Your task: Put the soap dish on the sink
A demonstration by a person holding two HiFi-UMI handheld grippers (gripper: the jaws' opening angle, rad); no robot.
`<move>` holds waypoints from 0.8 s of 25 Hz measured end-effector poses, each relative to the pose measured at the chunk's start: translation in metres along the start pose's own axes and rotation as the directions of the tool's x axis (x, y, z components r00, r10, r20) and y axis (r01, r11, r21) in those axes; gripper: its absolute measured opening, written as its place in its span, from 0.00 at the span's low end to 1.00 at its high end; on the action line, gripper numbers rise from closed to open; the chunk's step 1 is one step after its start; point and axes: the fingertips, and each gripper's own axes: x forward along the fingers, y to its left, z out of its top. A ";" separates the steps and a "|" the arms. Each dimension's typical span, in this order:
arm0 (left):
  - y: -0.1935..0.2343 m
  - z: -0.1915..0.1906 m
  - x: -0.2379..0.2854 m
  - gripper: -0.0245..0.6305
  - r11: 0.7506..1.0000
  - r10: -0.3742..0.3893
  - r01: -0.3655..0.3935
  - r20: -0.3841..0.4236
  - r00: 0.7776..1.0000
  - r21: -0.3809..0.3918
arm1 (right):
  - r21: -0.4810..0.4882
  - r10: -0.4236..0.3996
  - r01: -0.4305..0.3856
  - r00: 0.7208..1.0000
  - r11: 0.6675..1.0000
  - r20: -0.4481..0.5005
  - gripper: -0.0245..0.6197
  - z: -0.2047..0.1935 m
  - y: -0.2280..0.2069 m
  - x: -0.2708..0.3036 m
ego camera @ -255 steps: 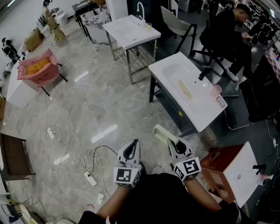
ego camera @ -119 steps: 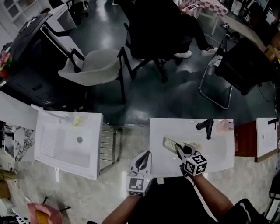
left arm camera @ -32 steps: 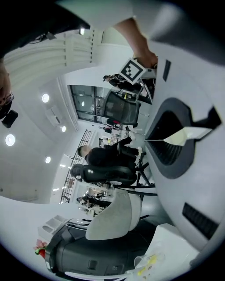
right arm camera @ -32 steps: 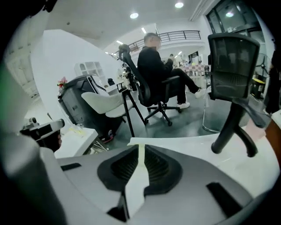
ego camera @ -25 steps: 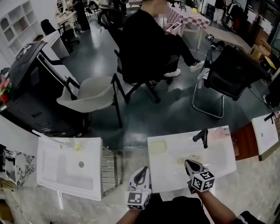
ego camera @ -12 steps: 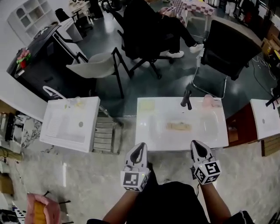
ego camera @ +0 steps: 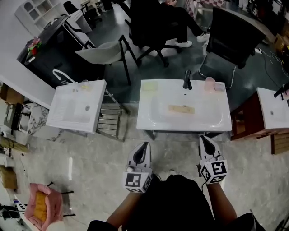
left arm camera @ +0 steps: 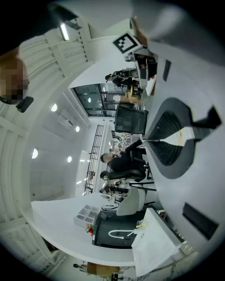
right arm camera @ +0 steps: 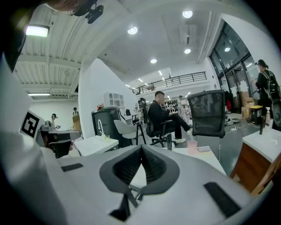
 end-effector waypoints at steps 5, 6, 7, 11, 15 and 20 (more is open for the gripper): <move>0.002 -0.001 -0.022 0.06 0.999 0.019 -0.019 0.006 1.000 0.028 | -0.037 0.006 -0.005 1.000 0.999 0.024 0.04 0.011 0.010 -0.013; 0.003 -0.001 -0.024 0.06 0.999 0.027 -0.028 0.013 1.000 0.025 | -0.050 0.012 -0.011 0.999 0.999 0.030 0.04 0.012 0.012 -0.013; 0.004 0.000 -0.026 0.06 0.999 0.036 -0.037 0.023 0.999 0.020 | -0.060 0.019 -0.017 0.999 0.998 0.035 0.04 0.013 0.014 -0.012; 0.008 0.001 -0.037 0.06 0.997 0.073 -0.073 0.049 0.996 -0.005 | -0.073 0.029 -0.027 0.999 0.997 0.035 0.04 0.012 0.017 -0.009; 0.009 -0.003 -0.045 0.06 0.997 0.079 -0.078 0.055 0.995 -0.012 | -0.070 0.020 -0.017 0.999 0.997 0.038 0.04 0.009 0.016 -0.016; 0.008 -0.003 -0.043 0.06 0.997 0.076 -0.075 0.063 0.995 -0.019 | -0.078 -0.003 0.005 1.000 0.997 0.029 0.04 0.006 0.012 -0.024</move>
